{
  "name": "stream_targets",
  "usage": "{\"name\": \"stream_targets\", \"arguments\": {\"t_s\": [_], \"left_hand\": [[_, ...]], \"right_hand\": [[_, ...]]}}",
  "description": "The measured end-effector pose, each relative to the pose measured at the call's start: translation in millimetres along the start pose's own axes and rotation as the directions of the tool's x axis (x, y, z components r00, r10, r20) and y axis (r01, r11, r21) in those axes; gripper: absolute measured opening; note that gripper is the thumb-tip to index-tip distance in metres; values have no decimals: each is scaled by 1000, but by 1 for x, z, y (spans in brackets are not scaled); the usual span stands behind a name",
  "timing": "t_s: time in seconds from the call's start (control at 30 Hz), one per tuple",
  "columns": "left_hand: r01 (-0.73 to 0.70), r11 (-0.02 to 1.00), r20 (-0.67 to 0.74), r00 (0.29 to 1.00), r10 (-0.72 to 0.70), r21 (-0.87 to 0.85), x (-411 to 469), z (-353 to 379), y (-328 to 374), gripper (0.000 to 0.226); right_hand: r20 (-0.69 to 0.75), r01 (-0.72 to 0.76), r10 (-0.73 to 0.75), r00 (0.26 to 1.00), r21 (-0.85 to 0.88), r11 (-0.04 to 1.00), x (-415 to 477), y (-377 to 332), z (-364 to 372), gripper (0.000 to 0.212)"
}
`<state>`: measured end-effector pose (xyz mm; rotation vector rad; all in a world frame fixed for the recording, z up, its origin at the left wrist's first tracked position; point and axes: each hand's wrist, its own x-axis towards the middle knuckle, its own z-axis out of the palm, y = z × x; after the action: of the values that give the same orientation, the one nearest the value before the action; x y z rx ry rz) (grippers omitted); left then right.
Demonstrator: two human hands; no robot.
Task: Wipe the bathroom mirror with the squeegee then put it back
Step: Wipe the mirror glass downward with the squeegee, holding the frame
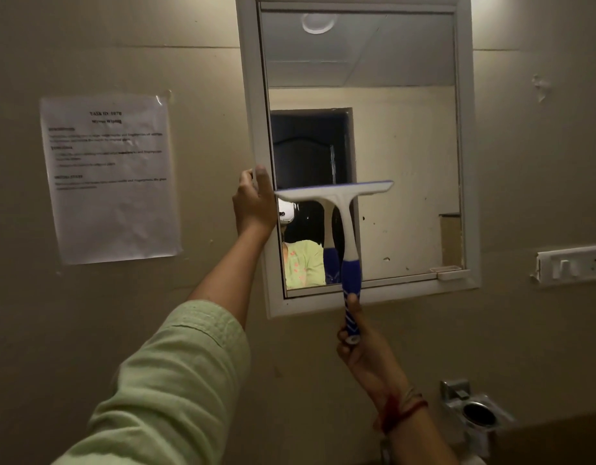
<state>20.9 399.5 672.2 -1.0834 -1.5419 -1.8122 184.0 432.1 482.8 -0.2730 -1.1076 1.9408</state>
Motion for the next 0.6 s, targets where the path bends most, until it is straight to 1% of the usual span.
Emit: {"name": "stream_targets", "arguments": {"t_s": [0.13, 0.27, 0.43, 0.5, 0.6], "left_hand": [[8, 1000, 12, 1000, -8, -8, 0, 0, 0, 43], [8, 1000, 8, 1000, -8, -13, 0, 0, 0, 45], [15, 1000, 4, 1000, -15, 11, 1, 1, 0, 48], [8, 1000, 6, 1000, -8, 3, 1, 1, -1, 46], [12, 1000, 8, 1000, -12, -26, 2, 2, -1, 42]], "right_hand": [[-18, 60, -61, 998, -49, 997, 6, -10, 9, 39], [-3, 0, 0, 1000, 4, 1000, 2, 13, -3, 34], [-36, -82, 82, 996, -2, 997, -11, 36, -22, 30], [-46, -55, 55, 997, 1, 998, -11, 29, -20, 32], [-42, 27, -28, 999, -31, 999, -4, 9, -11, 35]]}}
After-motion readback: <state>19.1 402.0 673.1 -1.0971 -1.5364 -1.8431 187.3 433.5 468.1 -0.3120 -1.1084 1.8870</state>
